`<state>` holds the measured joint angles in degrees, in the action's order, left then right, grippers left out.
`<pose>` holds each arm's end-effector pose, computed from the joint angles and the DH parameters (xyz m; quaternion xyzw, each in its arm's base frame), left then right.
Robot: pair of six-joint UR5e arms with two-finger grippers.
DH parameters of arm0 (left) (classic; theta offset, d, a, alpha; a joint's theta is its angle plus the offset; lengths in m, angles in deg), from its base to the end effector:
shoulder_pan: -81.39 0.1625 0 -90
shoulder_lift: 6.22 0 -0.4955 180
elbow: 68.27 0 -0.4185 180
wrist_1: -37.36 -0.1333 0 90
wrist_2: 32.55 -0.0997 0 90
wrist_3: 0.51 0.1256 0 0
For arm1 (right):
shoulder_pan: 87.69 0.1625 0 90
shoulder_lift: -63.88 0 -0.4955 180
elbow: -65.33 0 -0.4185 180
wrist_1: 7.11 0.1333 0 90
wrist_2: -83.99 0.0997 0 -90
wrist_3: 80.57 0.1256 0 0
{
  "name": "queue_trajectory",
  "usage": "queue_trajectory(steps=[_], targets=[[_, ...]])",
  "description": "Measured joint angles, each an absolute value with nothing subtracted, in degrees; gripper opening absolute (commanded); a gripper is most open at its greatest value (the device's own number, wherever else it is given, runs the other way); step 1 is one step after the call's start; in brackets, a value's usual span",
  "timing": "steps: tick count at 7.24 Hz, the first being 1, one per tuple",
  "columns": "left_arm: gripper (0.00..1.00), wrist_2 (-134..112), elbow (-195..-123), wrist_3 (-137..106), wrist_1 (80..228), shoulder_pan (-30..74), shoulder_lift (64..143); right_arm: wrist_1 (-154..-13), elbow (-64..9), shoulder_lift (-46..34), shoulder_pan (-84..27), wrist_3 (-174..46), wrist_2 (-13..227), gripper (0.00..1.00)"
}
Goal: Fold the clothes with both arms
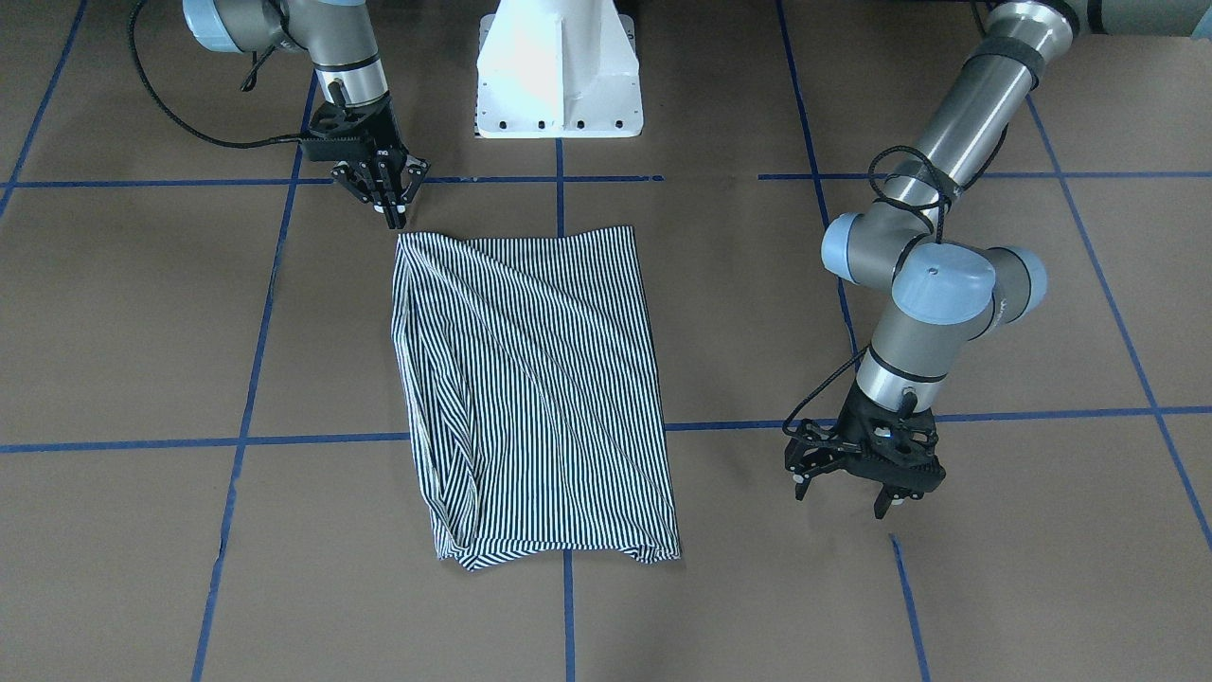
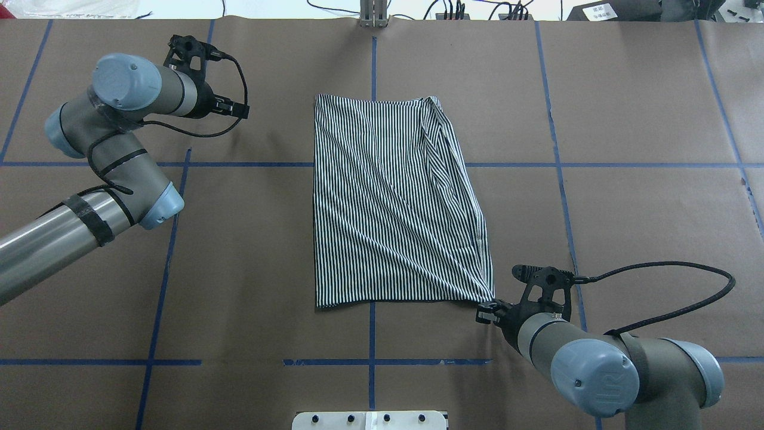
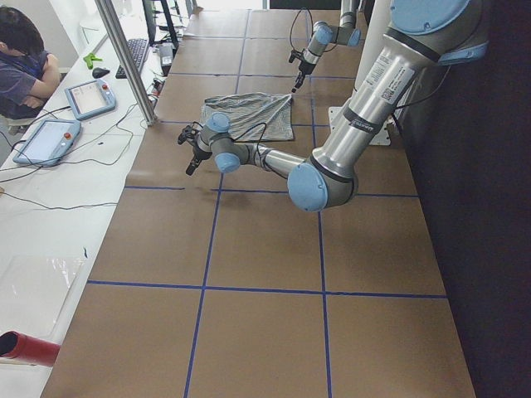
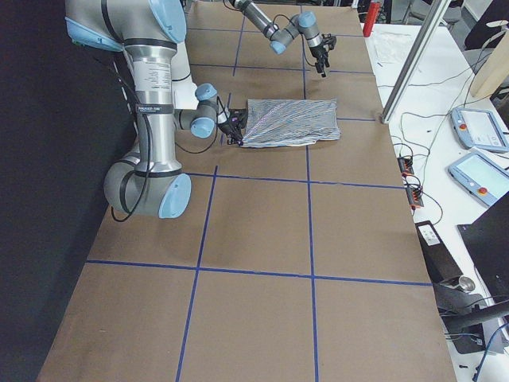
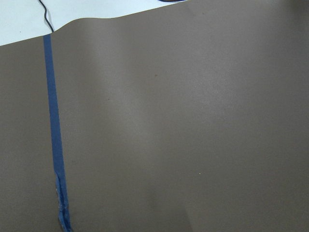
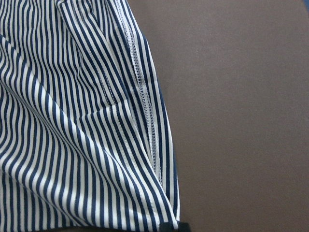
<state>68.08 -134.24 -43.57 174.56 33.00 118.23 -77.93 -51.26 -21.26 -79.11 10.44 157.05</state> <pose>0.4818 -0.7083 0.4773 0.3000 0.3832 0.0336 0.8730 -0.5236 -0.2508 0.4370 0.1608 -0.4132 0.1375 0.8857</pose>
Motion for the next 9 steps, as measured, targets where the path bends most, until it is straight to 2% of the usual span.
queue_trajectory(steps=[2, 4, 9], targets=[[1.0, 68.08, -134.39, -43.7, 174.55, 33.07, 118.29, -77.95, -52.58, -20.16, -77.71, 6.25, 158.55, 1.0], [1.0, 68.08, -134.47, -43.95, 174.92, 33.31, 118.3, -78.25, -50.89, -15.11, -71.74, 0.77, 163.48, 1.0], [1.0, 68.16, -134.31, -44.01, 175.52, 33.57, 118.23, -82.37, -33.15, 5.67, -54.4, -10.61, 176.34, 0.98]])
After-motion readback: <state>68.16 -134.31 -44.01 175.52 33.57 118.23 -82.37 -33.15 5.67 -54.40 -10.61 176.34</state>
